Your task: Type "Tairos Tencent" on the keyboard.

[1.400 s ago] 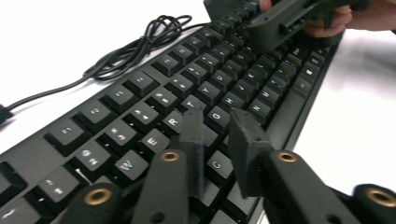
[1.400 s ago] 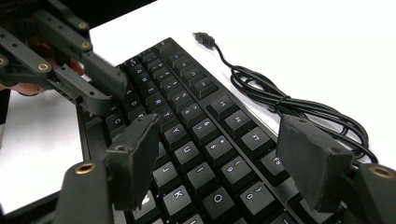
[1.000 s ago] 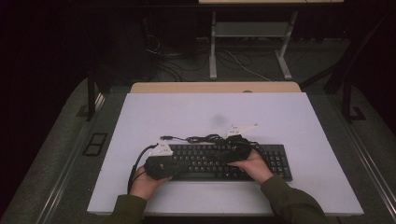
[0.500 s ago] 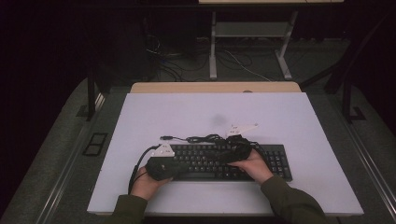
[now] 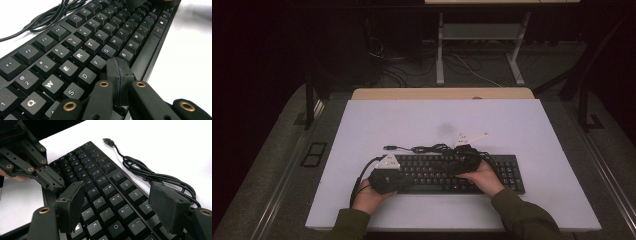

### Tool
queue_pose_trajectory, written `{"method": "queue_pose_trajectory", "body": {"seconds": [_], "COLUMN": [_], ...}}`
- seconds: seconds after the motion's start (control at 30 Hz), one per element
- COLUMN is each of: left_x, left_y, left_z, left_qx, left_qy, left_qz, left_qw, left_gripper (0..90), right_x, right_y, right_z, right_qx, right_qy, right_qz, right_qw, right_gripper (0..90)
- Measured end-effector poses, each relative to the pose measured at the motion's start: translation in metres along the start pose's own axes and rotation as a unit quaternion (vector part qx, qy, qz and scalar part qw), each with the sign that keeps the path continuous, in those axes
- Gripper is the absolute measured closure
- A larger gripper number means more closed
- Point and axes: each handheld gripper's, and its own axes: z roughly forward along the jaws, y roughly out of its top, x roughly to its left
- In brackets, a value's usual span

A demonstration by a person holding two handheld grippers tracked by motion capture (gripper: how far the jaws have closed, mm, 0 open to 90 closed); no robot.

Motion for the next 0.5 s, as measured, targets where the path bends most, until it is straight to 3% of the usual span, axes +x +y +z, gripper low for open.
{"method": "queue_pose_trajectory", "body": {"seconds": [0.5], "left_x": [-0.0004], "left_y": [0.0037], "left_z": [-0.0033], "left_qx": [-0.009], "left_qy": [-0.002], "left_qz": [-0.002], "left_qw": [1.0], "left_gripper": [88.8], "right_x": [-0.0002], "right_y": [0.0001], "right_z": [-0.0002], "right_qx": [0.0], "right_qy": [-0.001], "right_qz": [-0.001], "right_qw": [1.0], "right_gripper": [28.2]}}
